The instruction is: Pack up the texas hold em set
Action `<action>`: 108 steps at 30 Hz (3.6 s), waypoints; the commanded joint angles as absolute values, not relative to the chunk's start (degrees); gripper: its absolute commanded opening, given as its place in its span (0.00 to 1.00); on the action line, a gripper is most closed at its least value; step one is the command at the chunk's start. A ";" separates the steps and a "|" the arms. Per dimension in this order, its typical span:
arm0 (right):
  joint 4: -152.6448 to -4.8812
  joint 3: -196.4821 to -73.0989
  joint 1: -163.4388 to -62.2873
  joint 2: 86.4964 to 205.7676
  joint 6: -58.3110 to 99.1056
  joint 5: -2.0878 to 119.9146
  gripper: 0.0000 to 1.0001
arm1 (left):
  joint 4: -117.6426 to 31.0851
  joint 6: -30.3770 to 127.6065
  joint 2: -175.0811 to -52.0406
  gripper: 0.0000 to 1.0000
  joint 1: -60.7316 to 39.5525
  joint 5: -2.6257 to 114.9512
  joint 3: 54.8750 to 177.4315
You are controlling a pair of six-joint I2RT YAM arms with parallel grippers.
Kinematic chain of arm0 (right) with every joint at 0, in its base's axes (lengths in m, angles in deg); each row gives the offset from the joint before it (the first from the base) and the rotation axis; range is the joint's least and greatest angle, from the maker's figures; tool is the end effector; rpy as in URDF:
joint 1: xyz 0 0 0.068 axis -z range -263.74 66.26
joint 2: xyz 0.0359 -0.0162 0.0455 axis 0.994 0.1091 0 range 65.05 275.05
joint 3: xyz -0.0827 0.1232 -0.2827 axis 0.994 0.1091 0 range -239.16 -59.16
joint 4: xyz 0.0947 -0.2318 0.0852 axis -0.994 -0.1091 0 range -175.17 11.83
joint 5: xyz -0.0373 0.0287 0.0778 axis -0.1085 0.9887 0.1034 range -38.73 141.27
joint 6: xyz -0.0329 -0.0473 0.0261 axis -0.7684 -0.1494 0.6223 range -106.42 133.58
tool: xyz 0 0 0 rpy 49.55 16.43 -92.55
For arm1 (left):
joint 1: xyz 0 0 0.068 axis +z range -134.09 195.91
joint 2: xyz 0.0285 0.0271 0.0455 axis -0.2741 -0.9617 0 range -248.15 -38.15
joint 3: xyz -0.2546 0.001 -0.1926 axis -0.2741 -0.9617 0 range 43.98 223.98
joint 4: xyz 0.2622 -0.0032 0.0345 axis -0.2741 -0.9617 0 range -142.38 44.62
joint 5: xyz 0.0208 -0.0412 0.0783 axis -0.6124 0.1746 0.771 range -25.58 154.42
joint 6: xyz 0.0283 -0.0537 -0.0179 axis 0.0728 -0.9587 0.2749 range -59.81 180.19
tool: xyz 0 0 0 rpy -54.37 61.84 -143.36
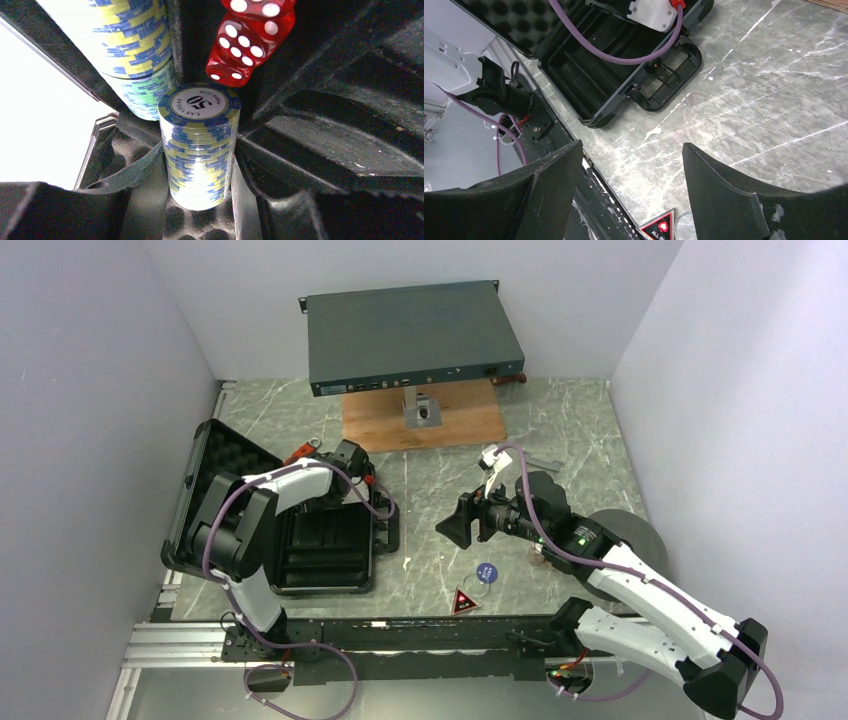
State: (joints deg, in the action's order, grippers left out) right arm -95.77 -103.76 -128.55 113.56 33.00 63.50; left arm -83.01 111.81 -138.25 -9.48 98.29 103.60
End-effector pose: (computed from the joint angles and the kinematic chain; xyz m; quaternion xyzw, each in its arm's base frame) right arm 0.1191 0.1330 0.3454 -0.2392 0.7886 0.3720 0.4271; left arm 0.3060 -0.1154 0.1930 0.5687 0.7634 0.3046 0.0309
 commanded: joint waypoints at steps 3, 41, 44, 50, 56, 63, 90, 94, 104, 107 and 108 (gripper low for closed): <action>-94.73 -103.56 -128.65 112.70 32.04 62.92 0.76 | -80.58 113.57 -139.28 0.00 -11.49 98.12 105.18; -95.36 -105.74 -128.58 114.34 32.45 62.87 0.76 | -75.14 109.64 -119.39 1.00 -14.41 95.72 102.01; -94.86 -106.04 -128.63 115.36 32.80 62.87 0.76 | -75.10 107.45 -115.24 1.00 -15.10 95.93 101.19; -93.74 -107.15 -128.65 119.35 33.72 62.69 0.76 | -67.00 101.52 -98.72 1.00 -14.92 88.69 94.71; -92.15 -109.37 -128.64 124.72 35.36 63.90 0.76 | -47.38 85.13 -84.88 1.00 -13.71 86.51 78.74; -91.13 -111.94 -128.73 131.72 37.28 64.94 0.75 | -52.49 71.90 -84.41 1.00 -13.36 90.63 84.20; -110.20 -108.85 -128.74 131.80 44.22 45.05 0.76 | -67.79 63.18 -88.47 1.00 -12.83 69.66 96.10; -114.10 -108.24 -128.74 132.00 45.11 42.98 0.76 | -67.99 63.78 -88.59 1.00 -12.83 68.80 96.08; -123.67 -108.51 -128.74 132.31 48.78 43.64 0.75 | -69.62 64.59 -91.33 1.00 -13.06 68.43 97.12; -122.65 -106.43 -128.73 131.38 50.09 45.53 0.76 | -70.12 64.41 -91.91 1.00 -13.24 70.37 97.40; -122.38 -106.02 -128.74 131.53 50.54 45.86 0.76 | -70.25 64.48 -91.98 1.00 -13.36 70.86 97.42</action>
State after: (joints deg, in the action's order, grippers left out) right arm -121.21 -107.78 -128.58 133.15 47.73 44.35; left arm -70.40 64.03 -91.80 -13.02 69.79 95.64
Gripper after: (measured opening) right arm 0.757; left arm 0.995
